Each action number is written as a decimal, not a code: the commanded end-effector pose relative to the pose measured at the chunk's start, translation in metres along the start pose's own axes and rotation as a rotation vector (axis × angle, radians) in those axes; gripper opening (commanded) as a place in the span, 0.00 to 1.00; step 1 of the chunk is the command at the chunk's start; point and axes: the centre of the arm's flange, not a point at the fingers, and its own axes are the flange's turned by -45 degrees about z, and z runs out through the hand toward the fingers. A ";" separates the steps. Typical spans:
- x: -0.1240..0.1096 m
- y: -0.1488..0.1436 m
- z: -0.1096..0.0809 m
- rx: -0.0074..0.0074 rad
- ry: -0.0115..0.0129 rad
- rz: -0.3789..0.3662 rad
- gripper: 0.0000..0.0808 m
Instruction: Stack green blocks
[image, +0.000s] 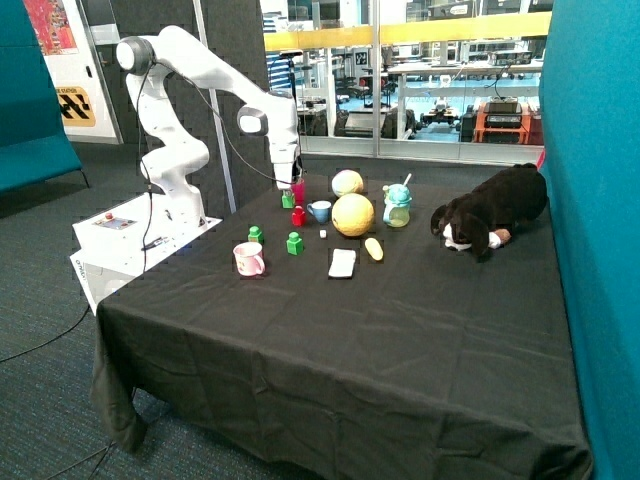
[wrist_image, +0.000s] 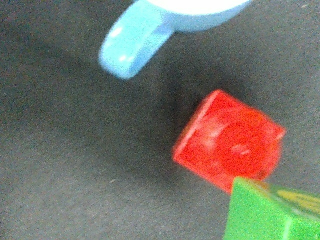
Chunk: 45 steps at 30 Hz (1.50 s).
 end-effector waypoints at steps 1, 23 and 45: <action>0.014 0.028 -0.007 0.0004 -0.0067 0.053 0.00; 0.026 0.089 -0.015 0.0001 -0.0068 0.155 0.00; 0.027 0.143 -0.021 -0.0002 -0.0068 0.236 0.00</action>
